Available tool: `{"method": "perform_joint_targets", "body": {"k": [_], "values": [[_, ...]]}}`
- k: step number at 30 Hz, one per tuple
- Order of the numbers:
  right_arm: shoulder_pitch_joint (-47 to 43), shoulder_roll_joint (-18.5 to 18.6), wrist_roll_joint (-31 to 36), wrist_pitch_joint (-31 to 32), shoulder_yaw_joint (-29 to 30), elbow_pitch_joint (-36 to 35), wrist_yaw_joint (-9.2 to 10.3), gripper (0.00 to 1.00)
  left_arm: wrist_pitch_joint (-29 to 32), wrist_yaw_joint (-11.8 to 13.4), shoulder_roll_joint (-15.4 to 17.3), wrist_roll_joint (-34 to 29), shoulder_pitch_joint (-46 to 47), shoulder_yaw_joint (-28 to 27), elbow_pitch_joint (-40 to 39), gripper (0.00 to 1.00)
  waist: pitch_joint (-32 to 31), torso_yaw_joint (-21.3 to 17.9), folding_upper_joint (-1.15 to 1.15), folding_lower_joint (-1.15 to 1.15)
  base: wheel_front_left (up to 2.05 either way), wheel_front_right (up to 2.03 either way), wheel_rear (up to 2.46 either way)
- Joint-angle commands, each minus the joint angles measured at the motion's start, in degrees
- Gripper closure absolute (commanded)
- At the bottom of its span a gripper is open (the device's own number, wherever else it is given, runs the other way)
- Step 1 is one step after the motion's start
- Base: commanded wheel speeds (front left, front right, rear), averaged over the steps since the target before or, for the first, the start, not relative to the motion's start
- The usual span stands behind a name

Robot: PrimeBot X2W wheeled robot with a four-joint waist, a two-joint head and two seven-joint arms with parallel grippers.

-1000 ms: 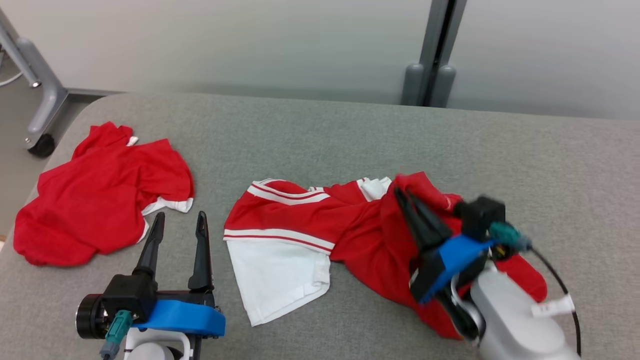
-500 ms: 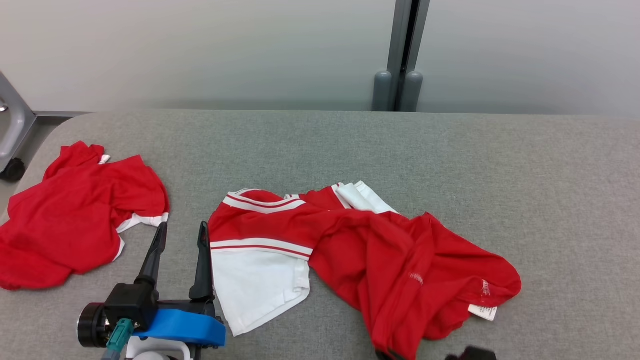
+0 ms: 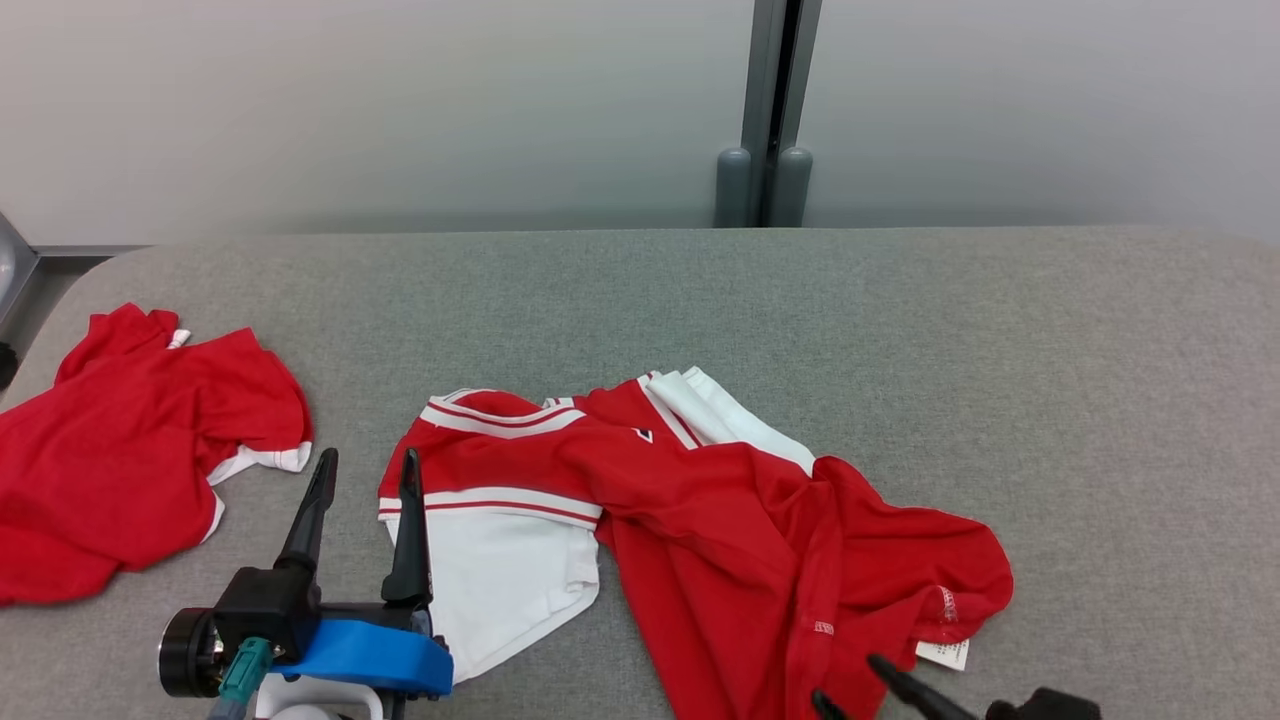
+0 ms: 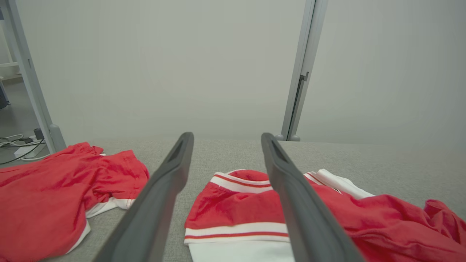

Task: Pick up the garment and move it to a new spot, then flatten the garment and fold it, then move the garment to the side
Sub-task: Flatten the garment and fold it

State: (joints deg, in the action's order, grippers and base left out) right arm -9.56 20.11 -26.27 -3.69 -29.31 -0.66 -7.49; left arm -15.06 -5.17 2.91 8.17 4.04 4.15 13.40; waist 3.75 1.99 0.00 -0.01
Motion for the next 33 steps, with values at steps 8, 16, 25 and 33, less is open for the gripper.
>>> {"method": "perform_joint_targets", "body": {"k": [8, 16, 25, 33], "values": [[9.1, -0.5, 4.8, 0.5, 10.1, -1.7, -0.01, 0.0, -0.2, -0.4, 0.0, -0.7, 0.5, -0.3, -0.1, 0.0, 0.0, -0.6, 0.0, 0.01, 0.0, 0.0, 0.0], [16.5, -1.6, 6.7, 3.1, 10.0, 3.5, -0.01, 0.0, -0.2, -0.6, 0.0, -0.7, 1.4, 0.2, 0.1, 0.0, 1.0, 0.5, 0.0, 0.01, 0.0, 0.0, 0.0], [16.5, -4.5, 7.5, 3.8, 6.2, 14.1, -0.01, 0.0, -0.2, -0.4, 0.0, -0.3, 2.3, 0.8, 0.3, 0.0, 1.6, 2.5, 0.0, 0.01, 0.0, 0.0, 0.0], [15.4, -7.5, 8.3, 2.6, 5.3, 22.2, -0.01, 0.0, -0.2, -0.1, 0.0, 0.0, 2.8, 1.2, 0.3, 0.0, 2.2, 3.5, 0.0, 0.01, 0.0, 0.0, 0.0]]}}
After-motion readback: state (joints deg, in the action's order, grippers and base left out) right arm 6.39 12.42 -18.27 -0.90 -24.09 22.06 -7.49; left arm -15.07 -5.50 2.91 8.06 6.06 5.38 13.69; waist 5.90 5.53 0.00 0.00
